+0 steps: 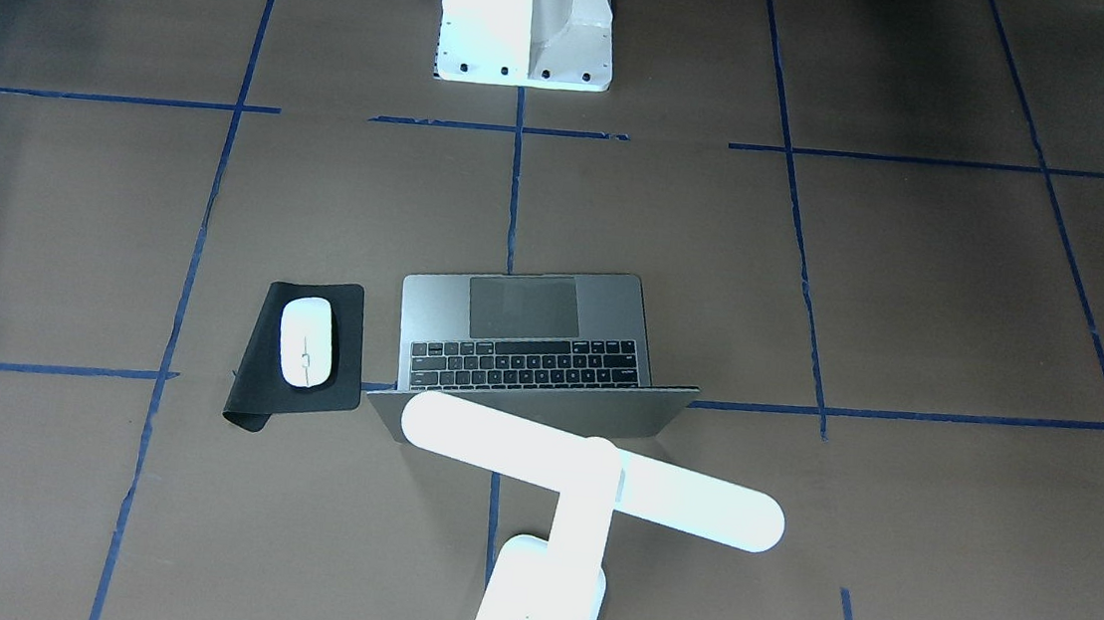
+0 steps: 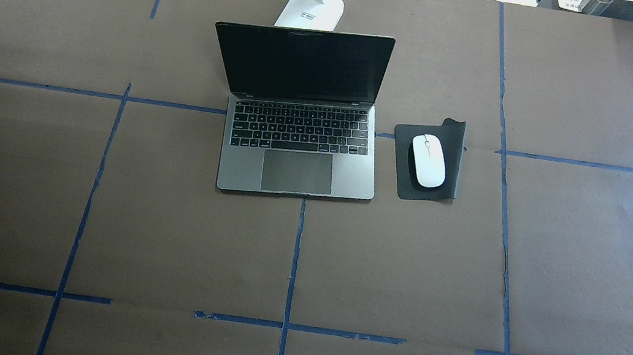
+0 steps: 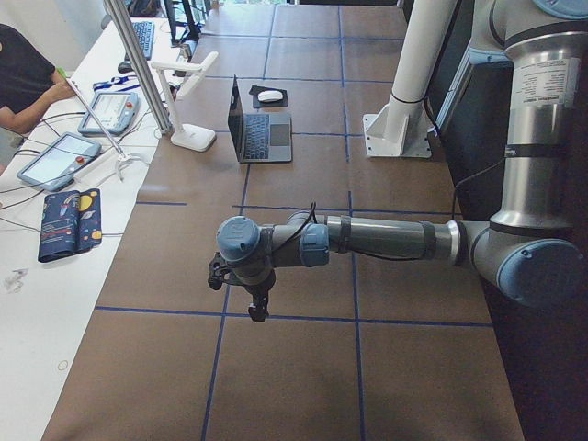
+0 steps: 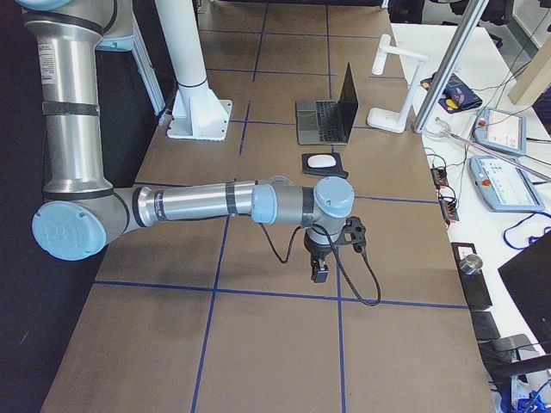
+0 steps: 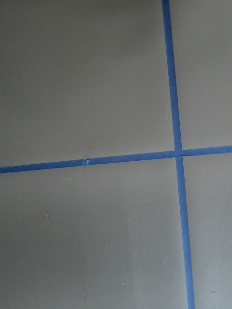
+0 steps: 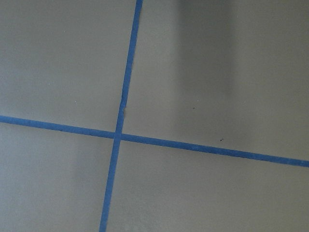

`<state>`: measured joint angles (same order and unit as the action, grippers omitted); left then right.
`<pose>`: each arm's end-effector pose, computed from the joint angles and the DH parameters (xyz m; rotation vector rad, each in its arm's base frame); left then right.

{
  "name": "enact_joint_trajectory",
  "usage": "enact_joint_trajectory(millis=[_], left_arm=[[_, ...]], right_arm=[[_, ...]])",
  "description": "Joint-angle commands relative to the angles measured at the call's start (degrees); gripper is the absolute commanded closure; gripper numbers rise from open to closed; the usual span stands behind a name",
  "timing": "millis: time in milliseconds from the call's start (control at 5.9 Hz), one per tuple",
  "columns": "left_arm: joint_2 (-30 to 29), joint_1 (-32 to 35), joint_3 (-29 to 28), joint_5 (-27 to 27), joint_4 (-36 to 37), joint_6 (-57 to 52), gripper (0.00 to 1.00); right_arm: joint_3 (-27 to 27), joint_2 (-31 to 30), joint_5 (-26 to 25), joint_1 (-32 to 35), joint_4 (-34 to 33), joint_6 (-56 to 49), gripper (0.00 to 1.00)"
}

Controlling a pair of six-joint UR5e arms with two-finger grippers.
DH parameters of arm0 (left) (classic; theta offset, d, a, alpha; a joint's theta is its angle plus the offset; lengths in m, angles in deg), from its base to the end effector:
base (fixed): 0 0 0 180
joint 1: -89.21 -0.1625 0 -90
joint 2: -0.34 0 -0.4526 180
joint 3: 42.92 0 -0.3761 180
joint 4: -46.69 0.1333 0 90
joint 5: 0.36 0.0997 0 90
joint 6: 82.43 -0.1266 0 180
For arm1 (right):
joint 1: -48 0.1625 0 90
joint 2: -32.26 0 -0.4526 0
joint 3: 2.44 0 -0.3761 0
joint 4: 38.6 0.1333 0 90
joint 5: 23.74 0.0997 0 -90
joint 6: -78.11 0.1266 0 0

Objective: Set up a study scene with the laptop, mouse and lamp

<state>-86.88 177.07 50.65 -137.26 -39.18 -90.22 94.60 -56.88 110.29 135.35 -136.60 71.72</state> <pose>-0.0241 -0.4498 0.7015 -0.0146 0.8207 0.1396 0.0231 -0.4804 0.6546 0.0234 -0.7689 -0.1493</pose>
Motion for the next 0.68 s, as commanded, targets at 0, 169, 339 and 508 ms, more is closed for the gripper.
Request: enact_joint_trajectory(millis=[0,169,339,508], left_arm=[[0.03,-0.06,-0.23,1.99,-0.71,0.23,0.00],[-0.32,-0.06,-1.10,2.08,-0.80,0.23,0.00],[-0.41,-0.06,-0.16,2.17,-0.71,0.05,0.00],[-0.15,-0.06,-0.06,1.73,-0.54,-0.04,0.00]], right_arm=[[0.16,0.02,0.18,-0.07,0.00,-0.02,0.00],[0.51,0.19,0.62,-0.07,0.08,0.06,0.00],[-0.01,0.54,0.36,-0.60,0.08,0.07,0.00],[2.16,0.81,0.88,-0.51,0.08,0.07,0.00]])
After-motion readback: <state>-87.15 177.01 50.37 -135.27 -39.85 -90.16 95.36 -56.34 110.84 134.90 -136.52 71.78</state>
